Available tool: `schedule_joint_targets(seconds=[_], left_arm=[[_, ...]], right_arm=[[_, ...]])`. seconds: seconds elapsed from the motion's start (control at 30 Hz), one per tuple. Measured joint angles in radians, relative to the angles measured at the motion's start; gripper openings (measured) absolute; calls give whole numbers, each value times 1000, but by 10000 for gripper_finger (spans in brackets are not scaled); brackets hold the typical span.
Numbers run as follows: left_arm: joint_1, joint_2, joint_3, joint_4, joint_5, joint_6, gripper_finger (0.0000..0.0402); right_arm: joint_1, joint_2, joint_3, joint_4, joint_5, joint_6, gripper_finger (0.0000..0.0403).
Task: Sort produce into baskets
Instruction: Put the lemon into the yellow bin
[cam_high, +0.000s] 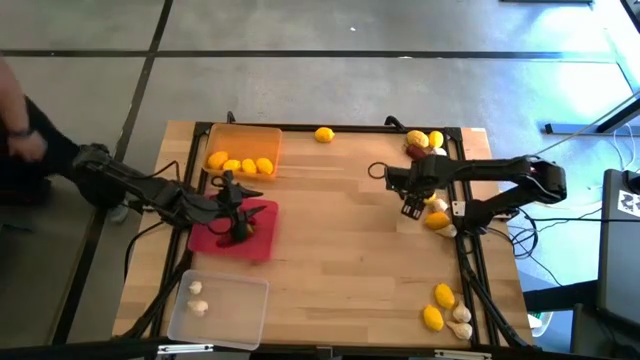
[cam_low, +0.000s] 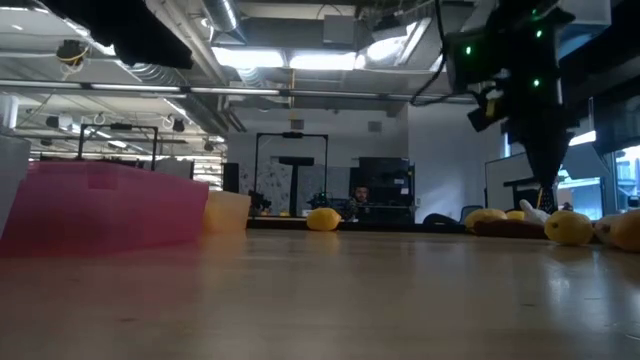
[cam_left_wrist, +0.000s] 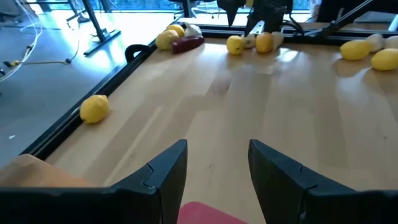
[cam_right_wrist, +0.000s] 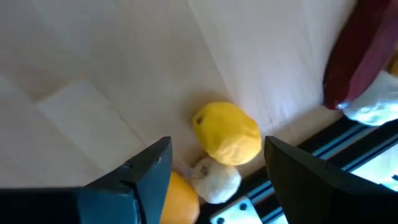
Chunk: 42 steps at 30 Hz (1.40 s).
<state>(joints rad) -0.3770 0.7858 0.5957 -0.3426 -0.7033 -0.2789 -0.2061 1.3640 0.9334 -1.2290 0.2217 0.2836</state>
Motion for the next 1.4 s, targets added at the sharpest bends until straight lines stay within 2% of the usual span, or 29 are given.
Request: schedule_joint_targets(seconds=[0.17, 0.3, 0.47, 0.67, 0.9, 1.07, 1.17, 1.4], left_arm=[[16, 35, 0, 21, 2, 0, 166], [32, 61, 0, 43, 2, 5, 166], [44, 85, 0, 46, 2, 5, 166], [44, 96, 0, 44, 2, 1, 166], [45, 94, 0, 48, 2, 49, 166], [45, 94, 0, 71, 2, 46, 166], [45, 94, 0, 85, 2, 46, 166], [45, 94, 0, 102, 5, 49, 166]], right_arm=[[-88, 0, -14, -4, 1, -116, 241], [-129, 1, -14, -6, 10, -136, 241], [-143, 9, -14, -50, 10, -158, 241], [-141, 11, -65, -4, 44, -131, 242], [-140, 11, -129, -2, 22, -50, 283], [-141, 11, -132, 19, 43, -56, 314], [-141, 11, -131, 54, 73, -52, 320], [-141, 72, -131, 85, 67, -62, 321]])
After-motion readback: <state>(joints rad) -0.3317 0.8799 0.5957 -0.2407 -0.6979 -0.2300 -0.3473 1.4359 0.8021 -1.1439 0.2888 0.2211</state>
